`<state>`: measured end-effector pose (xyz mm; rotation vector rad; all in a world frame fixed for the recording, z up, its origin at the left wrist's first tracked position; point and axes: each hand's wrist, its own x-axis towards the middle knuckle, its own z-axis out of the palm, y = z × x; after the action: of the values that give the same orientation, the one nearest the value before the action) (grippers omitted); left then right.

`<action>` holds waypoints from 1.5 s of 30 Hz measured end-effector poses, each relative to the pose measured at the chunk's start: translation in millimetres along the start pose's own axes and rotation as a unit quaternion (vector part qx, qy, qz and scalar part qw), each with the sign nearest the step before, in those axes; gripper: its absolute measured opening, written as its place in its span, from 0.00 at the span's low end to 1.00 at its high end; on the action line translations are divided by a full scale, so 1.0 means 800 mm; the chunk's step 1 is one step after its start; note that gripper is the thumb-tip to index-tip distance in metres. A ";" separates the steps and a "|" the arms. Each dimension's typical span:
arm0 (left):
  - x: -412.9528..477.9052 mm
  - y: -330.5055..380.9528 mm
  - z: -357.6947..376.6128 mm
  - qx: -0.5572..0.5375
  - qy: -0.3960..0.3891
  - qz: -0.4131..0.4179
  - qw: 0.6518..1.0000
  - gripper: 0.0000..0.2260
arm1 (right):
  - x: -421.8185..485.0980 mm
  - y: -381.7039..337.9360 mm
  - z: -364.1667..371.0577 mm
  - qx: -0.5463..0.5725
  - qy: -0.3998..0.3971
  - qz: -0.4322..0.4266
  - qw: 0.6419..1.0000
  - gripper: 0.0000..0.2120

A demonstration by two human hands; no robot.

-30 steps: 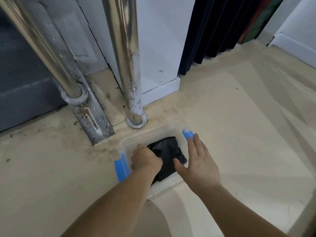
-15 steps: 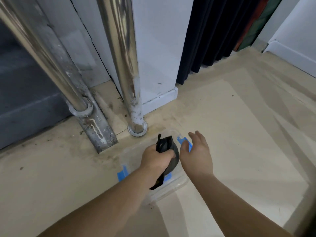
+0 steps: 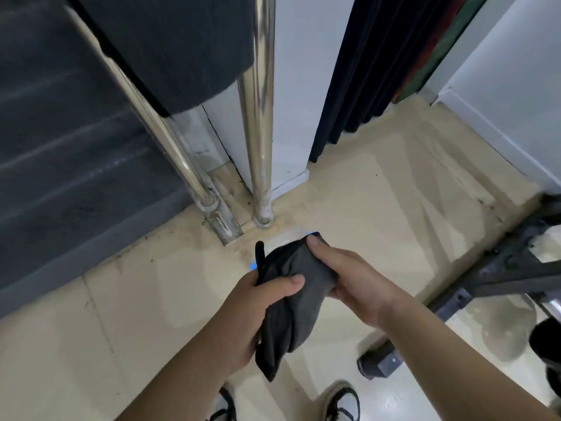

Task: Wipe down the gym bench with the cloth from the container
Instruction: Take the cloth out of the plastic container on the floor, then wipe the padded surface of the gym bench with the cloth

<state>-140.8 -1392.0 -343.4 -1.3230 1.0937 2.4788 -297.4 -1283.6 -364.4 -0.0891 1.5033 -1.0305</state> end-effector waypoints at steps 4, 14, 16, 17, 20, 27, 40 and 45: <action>-0.134 0.025 0.034 -0.043 -0.049 -0.055 0.996 0.17 | -0.153 -0.056 0.039 0.000 -0.010 0.008 1.000 0.22; -0.338 0.029 0.128 0.164 -0.145 -0.071 0.973 0.14 | -0.438 -0.027 0.091 0.078 0.307 -0.070 0.946 0.23; -0.368 0.020 0.158 0.234 -0.163 -0.062 0.957 0.12 | -0.496 -0.002 0.091 0.114 0.353 -0.076 0.926 0.21; -0.382 0.013 0.176 0.267 -0.175 -0.058 0.946 0.12 | -0.528 0.012 0.090 0.135 0.374 -0.079 0.914 0.17; -0.418 -0.026 0.231 0.366 -0.211 -0.029 0.906 0.11 | -0.622 0.067 0.088 0.180 0.429 -0.078 0.882 0.12; -0.545 -0.205 0.379 0.531 -0.341 -0.023 0.776 0.12 | -0.849 0.280 0.113 0.289 0.559 -0.053 0.775 0.17; -0.831 -0.692 0.549 0.573 -0.541 -0.281 0.548 0.22 | -1.245 0.688 0.217 0.497 0.716 -0.150 0.466 0.15; -0.876 -0.759 0.605 0.519 -0.528 -0.368 0.562 0.22 | -1.312 0.747 0.179 0.542 0.677 -0.209 0.452 0.18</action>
<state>215.8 -485.2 37.0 0.1895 0.9468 1.0496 378.8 -376.8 81.4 1.7907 1.7096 -2.6426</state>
